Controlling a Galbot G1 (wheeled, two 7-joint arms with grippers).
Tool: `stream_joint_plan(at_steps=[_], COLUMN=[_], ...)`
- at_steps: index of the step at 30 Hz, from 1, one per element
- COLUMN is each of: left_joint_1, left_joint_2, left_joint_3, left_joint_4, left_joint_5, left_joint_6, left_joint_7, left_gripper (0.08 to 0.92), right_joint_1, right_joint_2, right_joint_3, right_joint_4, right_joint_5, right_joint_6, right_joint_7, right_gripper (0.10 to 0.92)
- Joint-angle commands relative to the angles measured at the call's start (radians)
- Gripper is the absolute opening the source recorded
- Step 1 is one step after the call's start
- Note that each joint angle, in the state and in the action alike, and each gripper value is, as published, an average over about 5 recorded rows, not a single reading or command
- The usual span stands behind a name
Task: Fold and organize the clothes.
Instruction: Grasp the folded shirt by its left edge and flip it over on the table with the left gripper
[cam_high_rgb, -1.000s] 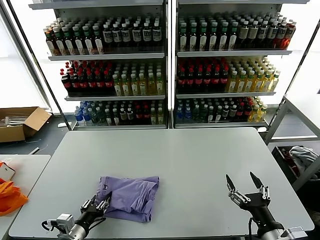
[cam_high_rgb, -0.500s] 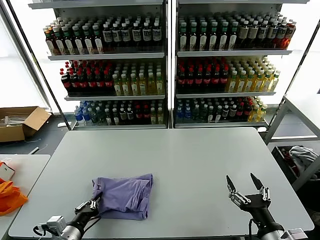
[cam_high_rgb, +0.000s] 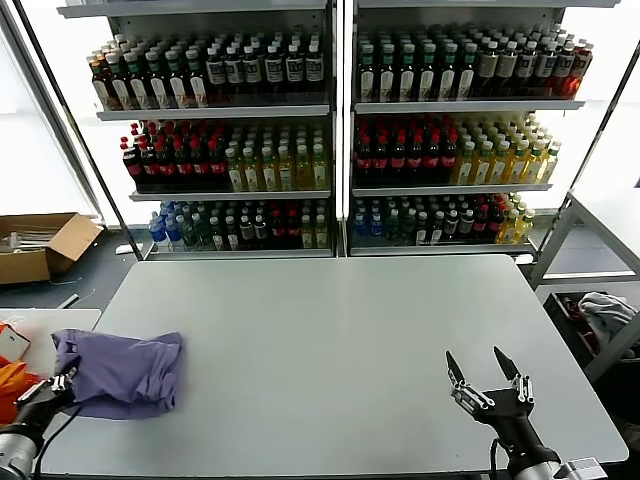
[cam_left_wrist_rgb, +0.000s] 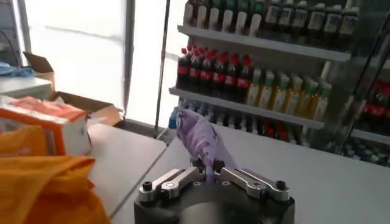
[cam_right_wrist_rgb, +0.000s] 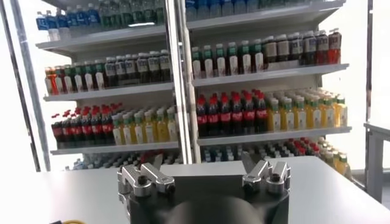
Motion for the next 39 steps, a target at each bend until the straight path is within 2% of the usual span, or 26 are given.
stream_joint_plan(at_steps=[1,3,7,13,19,23,27,36,39], left_joint_1=[-0.006,-0.017,-0.044,-0.094,-0.262,-0.380,-0.447,-0.418,-0.391], left_joint_2=[0.106,0.076,-0.010,-0.091,-0.139,-0.181,-0.214,-0.211,-0.208], left_joint_3=[-0.068,0.038,0.372,0.818,1.060,1.133,1.133,1.099,1.053], left_joint_4=[-0.190,-0.234,-0.252,-0.085,0.083,0.139,0.128,-0.013,-0.046], left_joint_5=[-0.076,-0.018,0.166,0.388,0.398,0.278,0.062,-0.250,-0.301], left_joint_6=[0.074,0.089,0.089,0.071,0.093,0.094,0.094,0.085,0.079], left_joint_7=[-0.061,-0.072,-0.080,-0.102,-0.205,-0.261,-0.332,-0.356,-0.350], left_gripper=[0.118,0.118,0.118,0.118,0.118,0.118,0.118,0.120,0.165], right_joint_1=[-0.004,-0.007,-0.023,-0.050,-0.071,-0.081,-0.092,-0.020,0.033], right_joint_2=[0.002,0.003,0.015,0.033,0.040,0.050,0.038,-0.027,-0.035], right_joint_3=[-0.009,-0.008,-0.011,-0.010,-0.011,-0.041,-0.081,-0.230,-0.274], right_joint_4=[0.002,0.002,0.004,0.012,0.022,0.021,0.017,-0.043,-0.066], right_joint_5=[-0.004,-0.008,-0.022,-0.038,-0.065,-0.102,-0.135,-0.117,-0.074], right_joint_6=[0.005,0.011,0.021,0.028,0.030,0.023,-0.001,-0.099,-0.146], right_joint_7=[-0.002,-0.006,-0.010,-0.011,-0.032,-0.030,-0.017,0.060,0.108], right_gripper=[0.823,0.823,0.823,0.823,0.823,0.823,0.823,0.823,0.823])
